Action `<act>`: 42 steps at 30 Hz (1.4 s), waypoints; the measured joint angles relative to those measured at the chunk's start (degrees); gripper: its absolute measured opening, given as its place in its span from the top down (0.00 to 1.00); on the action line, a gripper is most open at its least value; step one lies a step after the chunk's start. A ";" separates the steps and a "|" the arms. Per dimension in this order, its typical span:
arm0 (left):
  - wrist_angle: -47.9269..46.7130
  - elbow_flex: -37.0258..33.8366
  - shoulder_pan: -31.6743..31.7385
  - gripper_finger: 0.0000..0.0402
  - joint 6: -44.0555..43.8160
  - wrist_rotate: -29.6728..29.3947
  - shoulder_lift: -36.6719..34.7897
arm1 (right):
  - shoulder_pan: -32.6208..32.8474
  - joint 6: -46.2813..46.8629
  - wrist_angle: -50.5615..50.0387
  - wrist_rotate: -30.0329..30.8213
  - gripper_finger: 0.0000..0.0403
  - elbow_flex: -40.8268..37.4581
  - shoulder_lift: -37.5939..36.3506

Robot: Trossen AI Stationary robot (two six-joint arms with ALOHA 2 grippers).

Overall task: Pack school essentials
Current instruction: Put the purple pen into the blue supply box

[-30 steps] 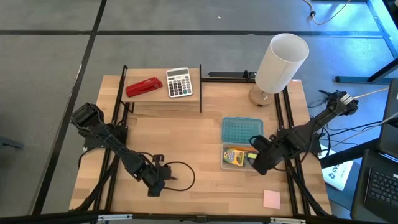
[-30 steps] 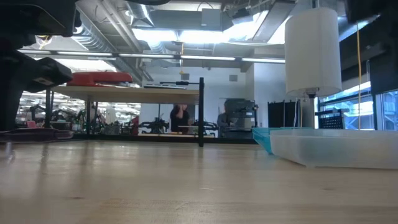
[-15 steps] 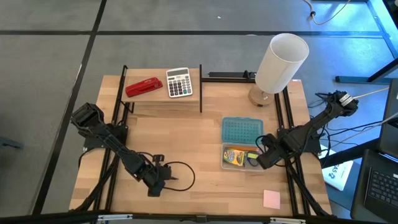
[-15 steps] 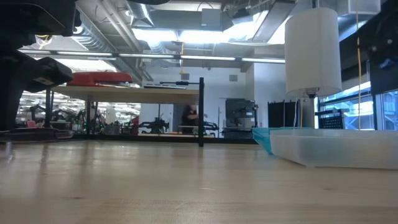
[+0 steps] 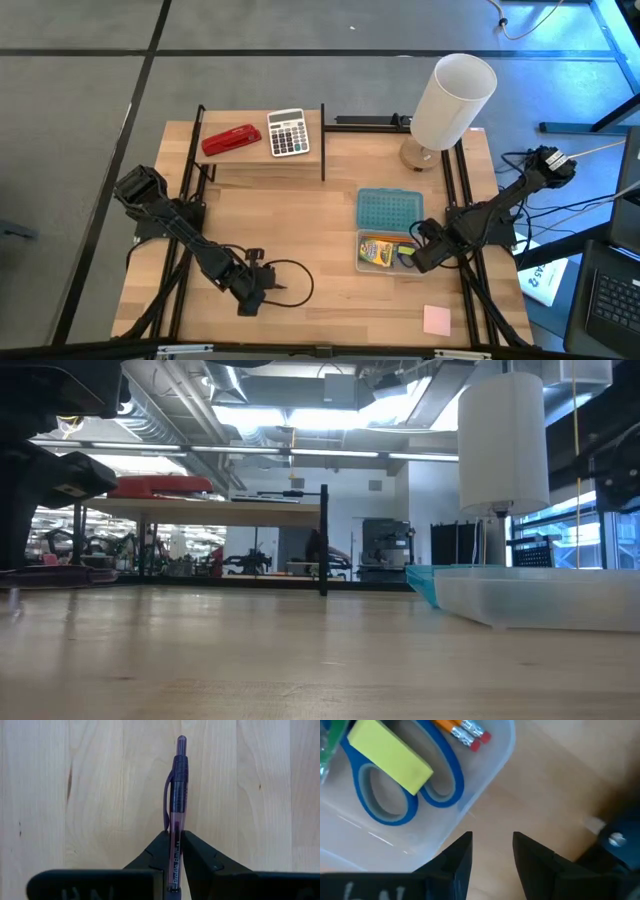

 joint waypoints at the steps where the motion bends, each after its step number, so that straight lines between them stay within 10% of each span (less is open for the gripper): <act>1: 0.00 0.00 0.00 0.90 0.00 0.00 0.00 | 0.00 0.00 0.87 0.08 0.65 -0.56 0.00; 42: 0.80 4.44 2.32 0.90 6.36 -0.19 0.00 | -0.26 -12.57 8.59 12.46 0.65 7.35 0.63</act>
